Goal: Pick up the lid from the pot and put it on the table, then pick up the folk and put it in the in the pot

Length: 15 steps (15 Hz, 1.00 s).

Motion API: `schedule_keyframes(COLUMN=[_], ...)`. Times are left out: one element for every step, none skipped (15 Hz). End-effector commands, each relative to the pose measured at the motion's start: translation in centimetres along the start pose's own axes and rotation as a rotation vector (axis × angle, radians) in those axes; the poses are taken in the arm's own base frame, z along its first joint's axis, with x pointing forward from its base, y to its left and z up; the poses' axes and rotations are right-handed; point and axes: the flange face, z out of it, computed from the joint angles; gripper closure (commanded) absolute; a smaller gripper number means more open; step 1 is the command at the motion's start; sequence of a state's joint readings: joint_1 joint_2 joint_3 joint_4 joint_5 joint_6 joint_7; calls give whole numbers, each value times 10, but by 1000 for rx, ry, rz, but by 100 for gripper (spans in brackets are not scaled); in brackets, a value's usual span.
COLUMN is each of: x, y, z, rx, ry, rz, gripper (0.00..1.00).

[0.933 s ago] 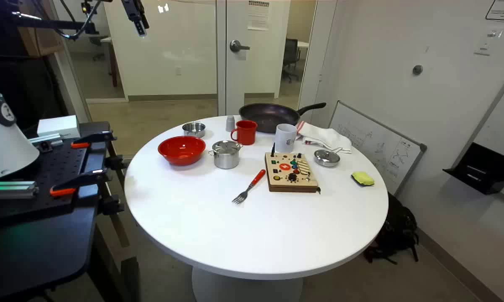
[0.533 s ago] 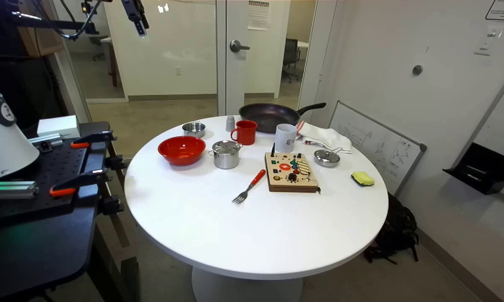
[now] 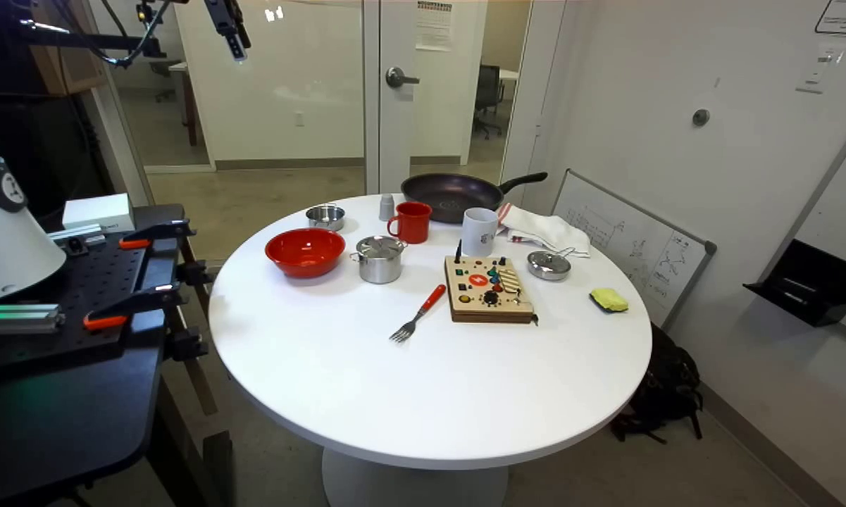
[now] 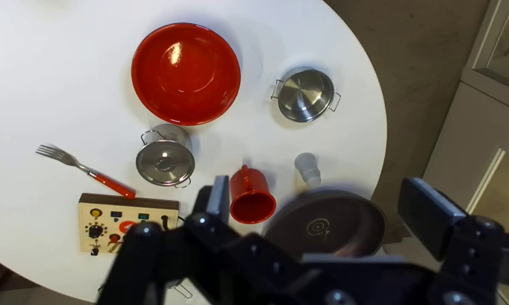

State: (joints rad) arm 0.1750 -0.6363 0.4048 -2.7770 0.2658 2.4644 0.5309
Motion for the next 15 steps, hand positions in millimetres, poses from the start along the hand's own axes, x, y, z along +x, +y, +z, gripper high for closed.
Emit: schedule_keyframes(x=[20, 30, 38, 48, 57, 65, 74, 80, 87, 93, 98, 104, 109, 115, 121], y=[11, 18, 24, 31, 37, 42, 48, 52, 54, 55, 58, 63, 70, 75, 82], z=[3, 6, 9, 14, 21, 31, 43, 54, 70, 82, 97, 111, 117, 129, 131], rx=[-41, -67, -85, -96, -104, -109, -112, -113, -101, -93, -97, -106, -144, -158, -199], ry=[38, 69, 93, 109, 127, 123, 112, 112, 105, 101, 104, 94, 108, 89, 90], rz=[18, 22, 25, 18, 16, 12, 17, 20, 7, 2, -5, -10, -6, -2, 4], gripper=[0, 0, 0, 0, 0, 0, 0, 0, 0, 0, 0, 0, 0, 0, 0])
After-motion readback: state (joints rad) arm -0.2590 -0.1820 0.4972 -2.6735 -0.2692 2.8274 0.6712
